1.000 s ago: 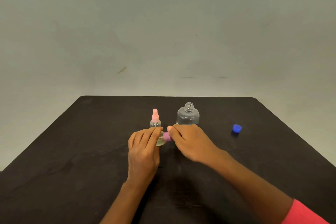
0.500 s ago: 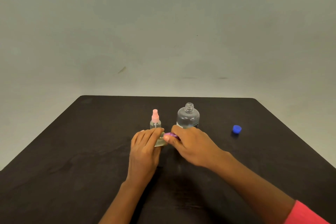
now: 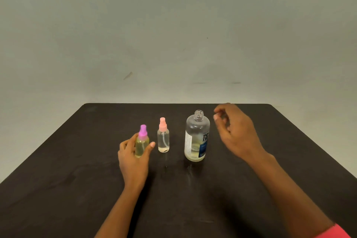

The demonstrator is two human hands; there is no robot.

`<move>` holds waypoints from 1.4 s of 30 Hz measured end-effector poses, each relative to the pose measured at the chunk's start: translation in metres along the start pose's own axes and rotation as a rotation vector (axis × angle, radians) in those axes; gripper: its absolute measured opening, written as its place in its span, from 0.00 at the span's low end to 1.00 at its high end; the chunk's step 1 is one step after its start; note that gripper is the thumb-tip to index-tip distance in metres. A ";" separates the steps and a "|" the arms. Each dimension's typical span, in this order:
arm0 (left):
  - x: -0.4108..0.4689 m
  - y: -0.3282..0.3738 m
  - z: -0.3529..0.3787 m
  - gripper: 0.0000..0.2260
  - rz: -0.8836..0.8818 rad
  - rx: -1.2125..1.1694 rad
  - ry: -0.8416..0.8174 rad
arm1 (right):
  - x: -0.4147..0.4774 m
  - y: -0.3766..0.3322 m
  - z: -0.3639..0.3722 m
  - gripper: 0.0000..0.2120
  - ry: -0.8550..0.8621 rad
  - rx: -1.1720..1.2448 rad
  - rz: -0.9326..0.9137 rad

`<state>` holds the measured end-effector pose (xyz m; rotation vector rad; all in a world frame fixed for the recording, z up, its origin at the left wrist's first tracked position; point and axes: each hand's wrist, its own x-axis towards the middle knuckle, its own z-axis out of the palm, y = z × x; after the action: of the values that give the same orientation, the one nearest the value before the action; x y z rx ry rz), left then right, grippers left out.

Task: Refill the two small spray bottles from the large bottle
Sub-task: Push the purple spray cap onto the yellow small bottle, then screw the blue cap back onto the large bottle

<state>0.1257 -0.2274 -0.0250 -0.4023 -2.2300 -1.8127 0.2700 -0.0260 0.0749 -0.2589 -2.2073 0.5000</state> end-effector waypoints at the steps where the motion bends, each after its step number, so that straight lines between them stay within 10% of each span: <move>1: 0.002 -0.001 0.001 0.22 -0.022 -0.021 0.005 | -0.001 0.010 0.000 0.06 0.022 -0.028 0.038; 16: 0.018 -0.008 0.016 0.20 -0.056 0.012 -0.021 | -0.048 0.104 0.020 0.24 -0.034 -0.401 0.585; 23: 0.015 -0.003 0.013 0.39 -0.013 -0.005 0.009 | -0.051 0.110 0.026 0.21 -0.203 -0.360 0.609; 35: -0.026 0.028 0.039 0.34 0.716 0.054 -0.103 | -0.054 0.104 0.024 0.14 -0.121 -0.280 0.516; 42: -0.039 0.070 0.074 0.44 0.436 -0.037 -0.350 | -0.055 0.106 0.021 0.19 0.010 -0.145 0.593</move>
<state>0.1863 -0.1442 0.0102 -1.1893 -2.0901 -1.6438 0.2894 0.0449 -0.0217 -1.0064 -2.1399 0.6493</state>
